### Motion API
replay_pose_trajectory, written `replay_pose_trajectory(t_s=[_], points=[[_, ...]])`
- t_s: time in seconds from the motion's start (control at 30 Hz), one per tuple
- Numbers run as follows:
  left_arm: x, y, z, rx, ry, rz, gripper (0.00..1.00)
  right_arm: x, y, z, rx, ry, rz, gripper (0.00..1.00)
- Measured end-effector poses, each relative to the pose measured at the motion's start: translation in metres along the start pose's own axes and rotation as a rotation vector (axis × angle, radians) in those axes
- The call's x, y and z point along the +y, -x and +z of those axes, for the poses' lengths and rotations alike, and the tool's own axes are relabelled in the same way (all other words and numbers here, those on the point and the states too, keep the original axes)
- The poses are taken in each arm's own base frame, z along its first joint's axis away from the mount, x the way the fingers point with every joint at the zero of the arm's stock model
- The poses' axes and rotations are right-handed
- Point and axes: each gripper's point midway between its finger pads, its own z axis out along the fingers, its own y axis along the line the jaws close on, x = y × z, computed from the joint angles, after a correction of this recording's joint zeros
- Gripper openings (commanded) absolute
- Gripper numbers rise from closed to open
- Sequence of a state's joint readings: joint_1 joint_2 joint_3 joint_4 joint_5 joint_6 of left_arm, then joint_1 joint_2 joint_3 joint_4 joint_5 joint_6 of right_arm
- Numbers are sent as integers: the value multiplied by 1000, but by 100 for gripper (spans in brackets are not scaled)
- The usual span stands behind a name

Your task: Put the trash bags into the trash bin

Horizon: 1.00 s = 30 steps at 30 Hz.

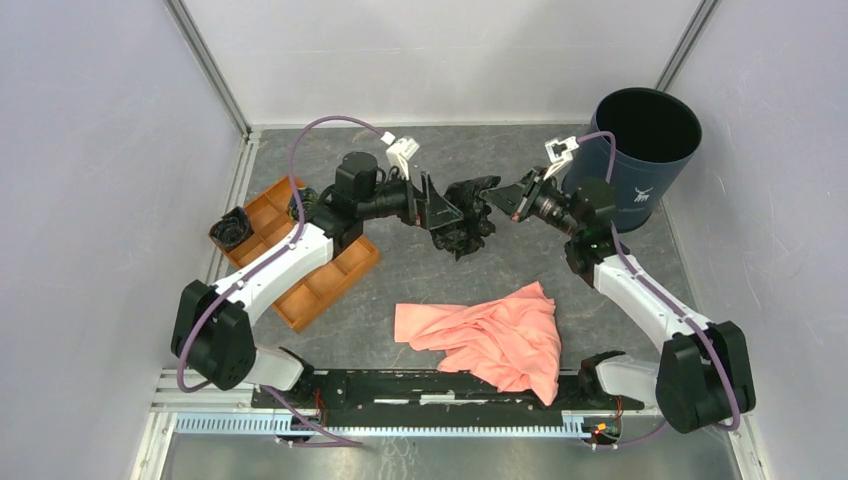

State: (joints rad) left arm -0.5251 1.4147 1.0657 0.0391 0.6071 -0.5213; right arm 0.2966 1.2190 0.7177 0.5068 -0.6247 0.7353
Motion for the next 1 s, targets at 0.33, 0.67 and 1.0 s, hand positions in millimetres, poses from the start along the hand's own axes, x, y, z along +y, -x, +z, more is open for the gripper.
replay_pose_trajectory(t_s=[0.33, 0.67, 1.0], points=[[-3, -17, 12, 53, -15, 3, 79, 26, 34, -11, -88, 41, 43, 4], [30, -23, 22, 99, 125, -26, 91, 54, 55, -21, -138, 113, 50, 5], [28, -29, 22, 127, 71, -60, 18, 59, 58, -20, -84, 105, -18, 11]])
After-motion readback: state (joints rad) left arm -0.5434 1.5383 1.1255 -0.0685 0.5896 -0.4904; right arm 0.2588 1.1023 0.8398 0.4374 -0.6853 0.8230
